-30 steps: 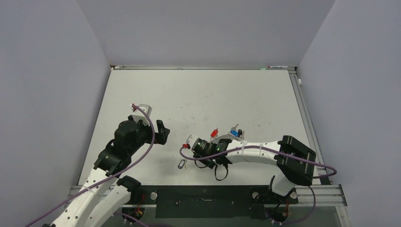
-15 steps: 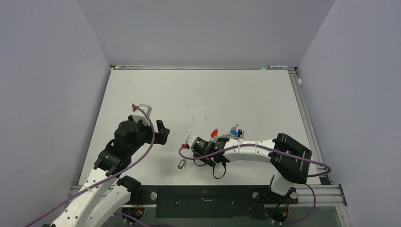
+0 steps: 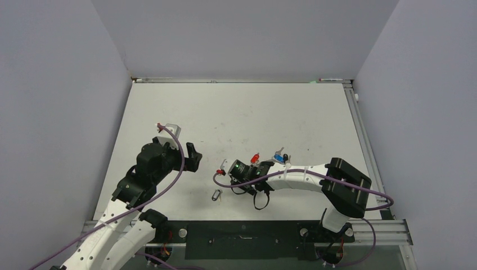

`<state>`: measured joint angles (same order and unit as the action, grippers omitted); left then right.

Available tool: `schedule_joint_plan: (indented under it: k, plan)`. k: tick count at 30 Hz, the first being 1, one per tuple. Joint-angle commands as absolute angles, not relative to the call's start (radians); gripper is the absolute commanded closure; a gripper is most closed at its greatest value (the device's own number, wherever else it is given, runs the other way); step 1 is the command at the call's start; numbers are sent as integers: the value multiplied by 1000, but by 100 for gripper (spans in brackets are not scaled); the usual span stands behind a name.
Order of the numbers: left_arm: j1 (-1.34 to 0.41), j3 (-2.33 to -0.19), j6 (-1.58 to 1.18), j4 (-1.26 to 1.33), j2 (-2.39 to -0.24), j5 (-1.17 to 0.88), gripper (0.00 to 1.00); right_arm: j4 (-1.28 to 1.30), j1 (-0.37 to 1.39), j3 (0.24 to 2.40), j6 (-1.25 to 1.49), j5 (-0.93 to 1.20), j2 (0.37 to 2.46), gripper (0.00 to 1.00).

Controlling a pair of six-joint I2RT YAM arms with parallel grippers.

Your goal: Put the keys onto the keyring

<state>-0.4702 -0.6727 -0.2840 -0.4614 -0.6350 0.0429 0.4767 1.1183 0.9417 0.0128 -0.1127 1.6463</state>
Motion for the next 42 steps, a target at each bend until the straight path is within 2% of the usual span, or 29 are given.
schedule_joint_plan:
  k: [1, 4, 14, 17, 27, 31, 42]
  plan:
    - [-466, -692, -276, -425, -637, 36, 4, 460, 1112, 956, 8, -92, 1649, 86]
    - [-465, -692, -276, -425, -638, 35, 4, 463, 1112, 956, 8, -91, 1646, 94]
    - [-463, -704, -281, -427, -642, 76, 4, 454, 1112, 959, 9, -78, 1581, 95]
    - [-450, -742, -297, -467, -668, 123, 4, 440, 1112, 951, 17, -66, 1528, 95]
    - [-431, -735, -294, -461, -629, 70, 4, 343, 1112, 888, 41, 64, 1314, 95]
    - [-431, -709, -279, -408, -564, 5, 4, 318, 1112, 870, 46, 126, 1242, 95]
    - [-431, -658, -293, -242, -454, -328, 3, 196, 1121, 819, 41, 257, 1082, 95]
